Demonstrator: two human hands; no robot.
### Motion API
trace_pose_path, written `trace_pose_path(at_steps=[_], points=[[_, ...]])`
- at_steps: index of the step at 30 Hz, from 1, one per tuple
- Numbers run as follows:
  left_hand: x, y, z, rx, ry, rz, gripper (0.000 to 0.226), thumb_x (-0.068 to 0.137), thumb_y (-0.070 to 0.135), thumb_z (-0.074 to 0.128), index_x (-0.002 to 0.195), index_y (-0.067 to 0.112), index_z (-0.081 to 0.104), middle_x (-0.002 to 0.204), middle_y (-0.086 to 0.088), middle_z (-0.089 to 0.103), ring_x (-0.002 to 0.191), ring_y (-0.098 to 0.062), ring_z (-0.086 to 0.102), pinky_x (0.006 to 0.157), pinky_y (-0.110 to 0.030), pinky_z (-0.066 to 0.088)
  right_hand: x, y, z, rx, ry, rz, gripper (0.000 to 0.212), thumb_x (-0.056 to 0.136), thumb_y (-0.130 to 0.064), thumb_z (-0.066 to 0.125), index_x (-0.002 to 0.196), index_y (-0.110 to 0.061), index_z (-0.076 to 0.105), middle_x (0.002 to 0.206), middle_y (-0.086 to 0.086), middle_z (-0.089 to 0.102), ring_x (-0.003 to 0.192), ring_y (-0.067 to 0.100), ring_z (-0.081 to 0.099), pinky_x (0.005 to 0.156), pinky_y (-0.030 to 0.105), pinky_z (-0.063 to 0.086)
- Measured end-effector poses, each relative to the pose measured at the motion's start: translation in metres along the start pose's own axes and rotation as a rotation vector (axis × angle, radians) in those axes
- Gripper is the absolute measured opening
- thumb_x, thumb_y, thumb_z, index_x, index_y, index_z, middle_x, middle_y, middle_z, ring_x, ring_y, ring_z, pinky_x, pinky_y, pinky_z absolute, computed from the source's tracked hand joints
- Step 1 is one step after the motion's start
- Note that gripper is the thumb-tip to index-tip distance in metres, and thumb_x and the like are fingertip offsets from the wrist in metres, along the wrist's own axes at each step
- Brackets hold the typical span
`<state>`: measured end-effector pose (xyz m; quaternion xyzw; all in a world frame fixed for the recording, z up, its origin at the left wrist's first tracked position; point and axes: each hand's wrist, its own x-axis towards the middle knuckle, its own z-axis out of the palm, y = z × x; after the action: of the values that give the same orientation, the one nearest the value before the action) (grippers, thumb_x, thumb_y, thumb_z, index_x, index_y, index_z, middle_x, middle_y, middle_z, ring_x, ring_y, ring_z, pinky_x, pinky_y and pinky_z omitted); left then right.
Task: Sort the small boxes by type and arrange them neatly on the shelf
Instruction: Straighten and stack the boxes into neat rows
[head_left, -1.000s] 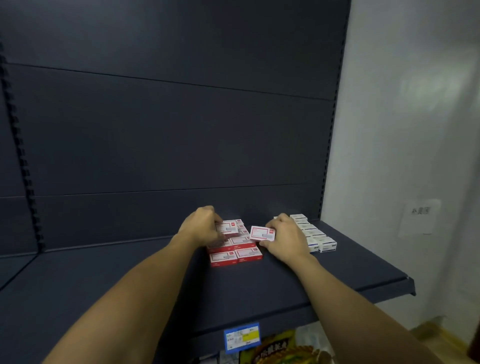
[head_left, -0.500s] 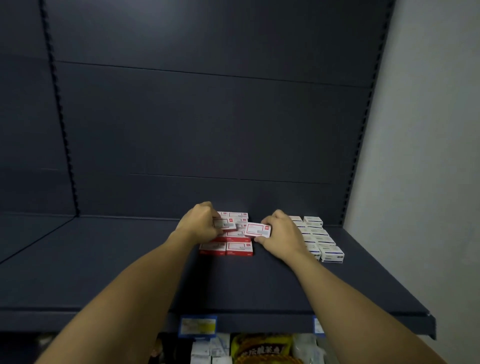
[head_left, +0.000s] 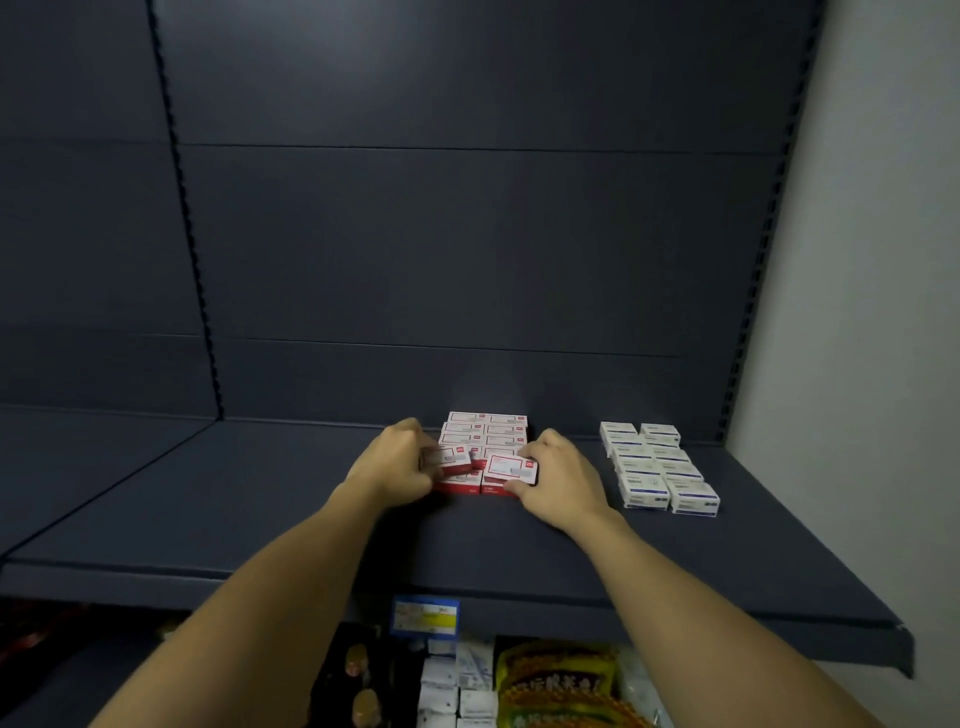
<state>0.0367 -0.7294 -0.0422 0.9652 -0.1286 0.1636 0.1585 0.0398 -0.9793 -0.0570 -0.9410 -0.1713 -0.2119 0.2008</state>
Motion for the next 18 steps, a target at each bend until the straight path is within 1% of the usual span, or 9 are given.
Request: trace_pose_path(at_steps=[2,5,8,9,12,13,15,18], points=[[-0.004,0.001,0.004,-0.007,0.003,0.026,0.016,0.081,0.022,0.060,0.090,0.018,0.073,0.097,0.005,0.051,0.081,-0.014,0.058,0.076,-0.039,0.055,-0.002,-0.003,0.002,0.012,0.002,0.017,0.056,0.083,-0.044,0.073,0.131,-0.018,0.062,0.116,-0.007,0.051,0.110,0.015,0.055,0.087,0.030,0.048],[-0.006,0.006,0.010,-0.038,0.019,0.058,0.019,0.083,0.020,0.062,0.098,0.015,0.073,0.101,0.004,0.051,0.086,-0.016,0.058,0.082,-0.036,0.053,-0.005,-0.004,0.007,0.031,0.010,0.043,0.054,0.085,-0.045,0.071,0.131,-0.018,0.062,0.113,-0.008,0.050,0.105,0.016,0.056,0.083,0.030,0.049],[-0.006,0.005,0.018,-0.075,0.036,0.077,0.022,0.084,0.020,0.061,0.102,0.014,0.072,0.102,0.008,0.048,0.091,-0.017,0.058,0.083,-0.033,0.052,-0.008,-0.003,0.012,0.040,0.001,0.046,0.054,0.088,-0.044,0.068,0.135,-0.017,0.060,0.114,-0.009,0.049,0.105,0.014,0.056,0.087,0.030,0.050],[-0.008,0.004,0.022,-0.089,0.044,0.081,0.025,0.085,0.020,0.060,0.106,0.014,0.072,0.103,0.009,0.047,0.094,-0.017,0.059,0.085,-0.031,0.052,-0.008,-0.002,0.013,0.038,-0.005,0.041,0.054,0.089,-0.044,0.068,0.136,-0.018,0.059,0.115,-0.009,0.049,0.105,0.014,0.056,0.088,0.030,0.050],[-0.012,-0.002,0.031,-0.126,0.089,0.079,0.043,0.088,0.021,0.063,0.130,0.011,0.065,0.115,0.008,0.049,0.107,-0.016,0.057,0.097,-0.026,0.047,-0.007,-0.001,0.014,0.046,-0.005,0.020,0.051,0.090,-0.042,0.067,0.136,-0.019,0.060,0.115,-0.010,0.047,0.104,0.013,0.055,0.088,0.029,0.049],[-0.013,-0.002,0.031,-0.135,0.106,0.081,0.045,0.089,0.022,0.065,0.133,0.011,0.063,0.117,0.007,0.049,0.108,-0.016,0.057,0.099,-0.025,0.046,-0.006,-0.001,0.015,0.050,-0.001,0.014,0.050,0.090,-0.042,0.068,0.135,-0.020,0.061,0.116,-0.010,0.047,0.104,0.013,0.055,0.088,0.029,0.049],[-0.012,-0.002,0.031,-0.146,0.124,0.092,0.047,0.088,0.023,0.066,0.134,0.013,0.061,0.120,0.008,0.049,0.109,-0.015,0.056,0.099,-0.027,0.047,-0.004,0.000,0.016,0.053,0.001,0.008,0.049,0.090,-0.041,0.069,0.134,-0.022,0.061,0.117,-0.011,0.045,0.104,0.013,0.056,0.088,0.029,0.049],[-0.011,0.001,0.030,-0.149,0.122,0.089,0.048,0.088,0.024,0.066,0.134,0.013,0.057,0.123,0.006,0.049,0.110,-0.016,0.055,0.096,-0.025,0.046,-0.003,0.000,0.016,0.060,-0.002,0.021,0.056,0.089,-0.041,0.071,0.139,-0.021,0.054,0.121,-0.010,0.045,0.108,0.015,0.056,0.090,0.032,0.050]])
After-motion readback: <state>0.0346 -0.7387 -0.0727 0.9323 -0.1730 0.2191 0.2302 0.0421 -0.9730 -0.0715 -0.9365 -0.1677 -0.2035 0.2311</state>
